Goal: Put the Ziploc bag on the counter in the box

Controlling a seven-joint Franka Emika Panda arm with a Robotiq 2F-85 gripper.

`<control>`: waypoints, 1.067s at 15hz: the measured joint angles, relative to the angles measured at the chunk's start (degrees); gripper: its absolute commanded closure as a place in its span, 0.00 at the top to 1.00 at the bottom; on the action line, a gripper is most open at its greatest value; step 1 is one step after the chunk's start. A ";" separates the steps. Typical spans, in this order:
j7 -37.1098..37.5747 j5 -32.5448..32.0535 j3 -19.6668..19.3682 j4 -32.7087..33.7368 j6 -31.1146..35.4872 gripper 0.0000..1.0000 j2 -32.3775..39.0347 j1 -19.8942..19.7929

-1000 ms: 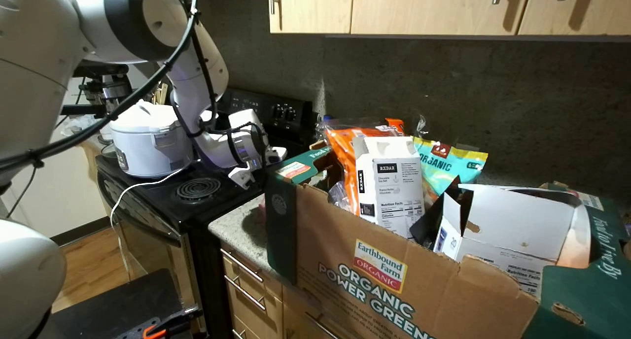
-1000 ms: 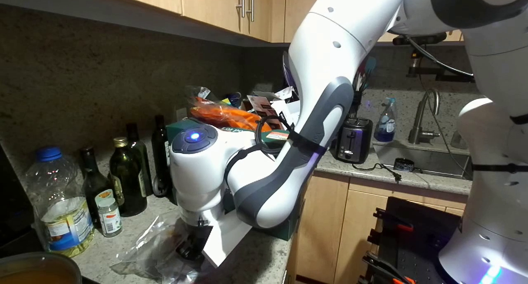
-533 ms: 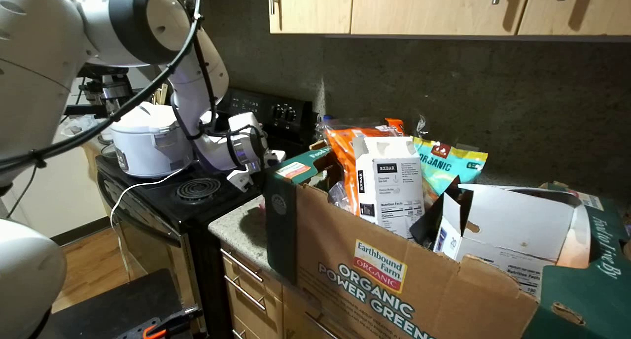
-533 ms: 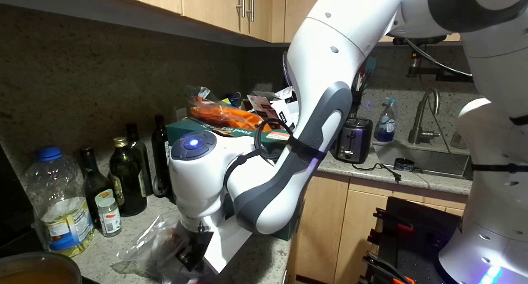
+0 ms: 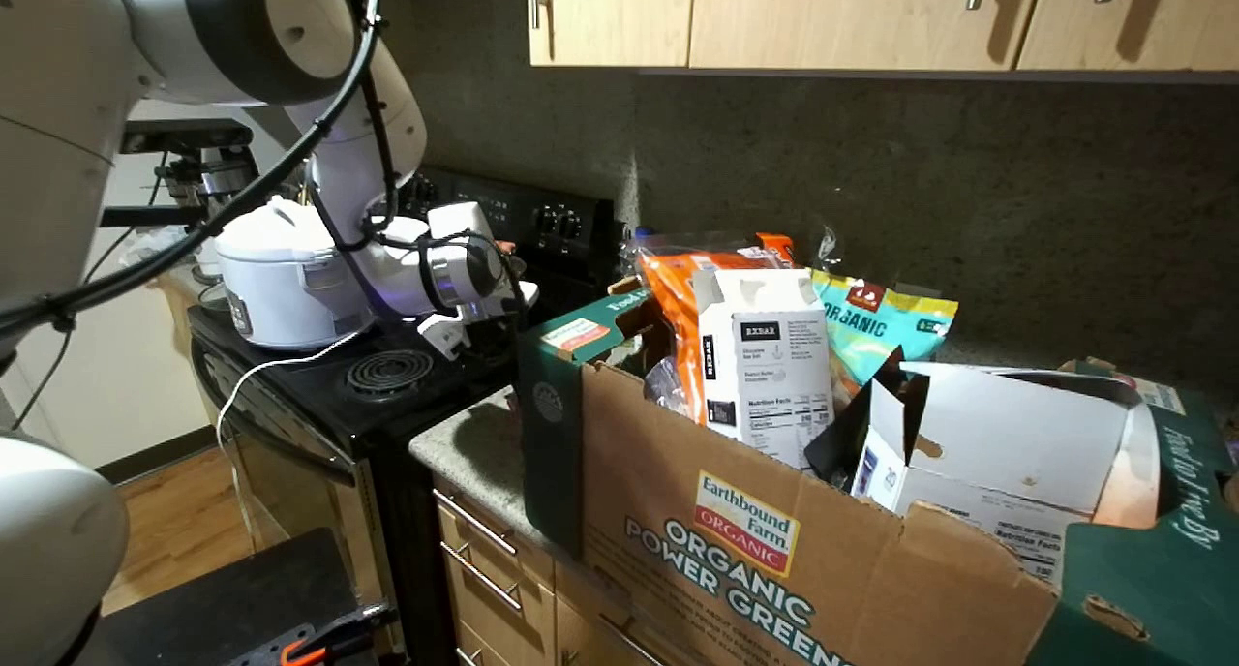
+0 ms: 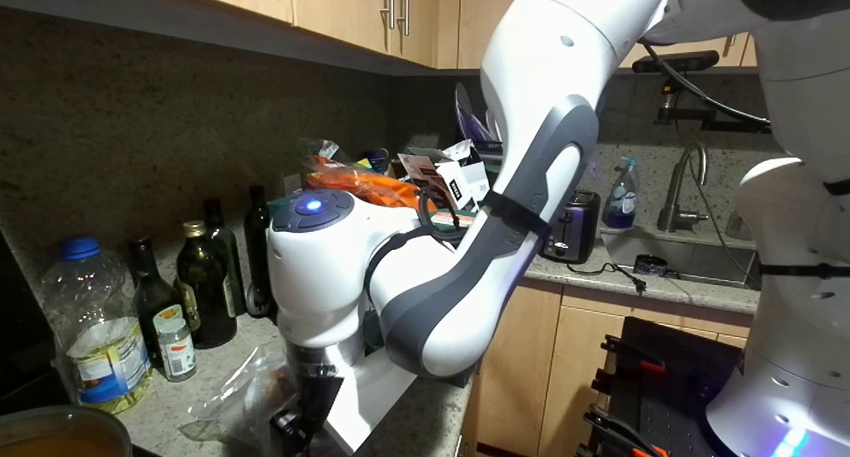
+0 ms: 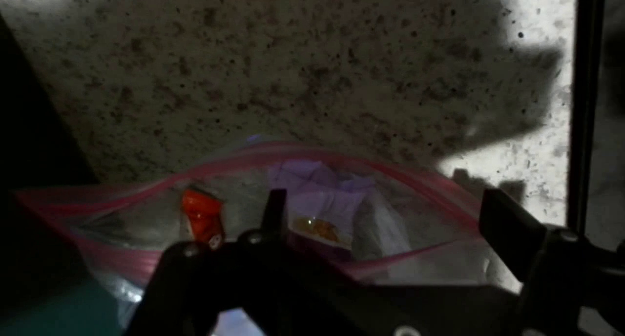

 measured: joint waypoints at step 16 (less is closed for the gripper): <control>-25.63 2.31 8.91 -8.18 -2.22 1.00 -7.39 -8.58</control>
